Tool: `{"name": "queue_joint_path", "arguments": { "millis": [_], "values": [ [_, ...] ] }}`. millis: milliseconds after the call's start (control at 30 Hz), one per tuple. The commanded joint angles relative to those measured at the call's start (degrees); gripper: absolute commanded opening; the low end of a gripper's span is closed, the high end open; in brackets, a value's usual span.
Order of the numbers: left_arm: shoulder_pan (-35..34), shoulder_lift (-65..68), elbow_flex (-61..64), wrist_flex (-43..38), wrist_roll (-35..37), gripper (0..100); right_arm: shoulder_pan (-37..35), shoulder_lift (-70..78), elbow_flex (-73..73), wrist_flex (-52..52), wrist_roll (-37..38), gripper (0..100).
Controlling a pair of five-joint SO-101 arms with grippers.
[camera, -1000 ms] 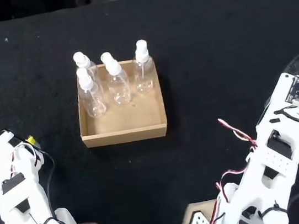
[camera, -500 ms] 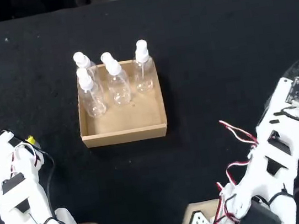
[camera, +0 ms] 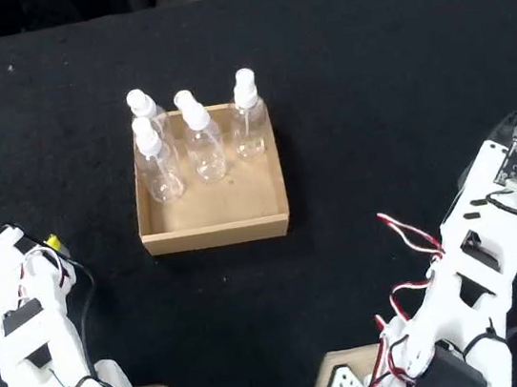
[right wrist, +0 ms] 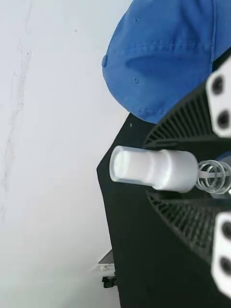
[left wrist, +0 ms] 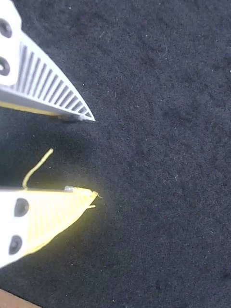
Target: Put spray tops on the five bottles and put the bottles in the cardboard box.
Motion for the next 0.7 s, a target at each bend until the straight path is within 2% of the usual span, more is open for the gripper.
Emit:
{"name": "queue_joint_path", "arguments": {
  "millis": [0, 133, 500, 567, 667],
  "values": [
    [0.6, -1.7, -0.9, -1.2, -0.4, 20, 0.7, 0.0, -0.2, -1.4, -0.5, 10.4],
    [0.6, -1.7, -0.9, -1.2, -0.4, 20, 0.7, -0.3, -0.2, -1.4, -0.5, 20.3],
    [0.6, -1.7, -0.9, -1.2, -0.4, 20, 0.7, -1.9, -0.5, -0.8, -0.5, 21.0],
    [0.6, -1.7, -1.0, -1.2, -0.4, 20, 0.7, -5.2, -0.5, 4.4, -0.5, 22.4],
    [0.6, -1.7, -1.0, -1.2, -0.4, 20, 0.3, -12.2, -2.2, 18.6, -0.5, 31.9]
  ]
}}
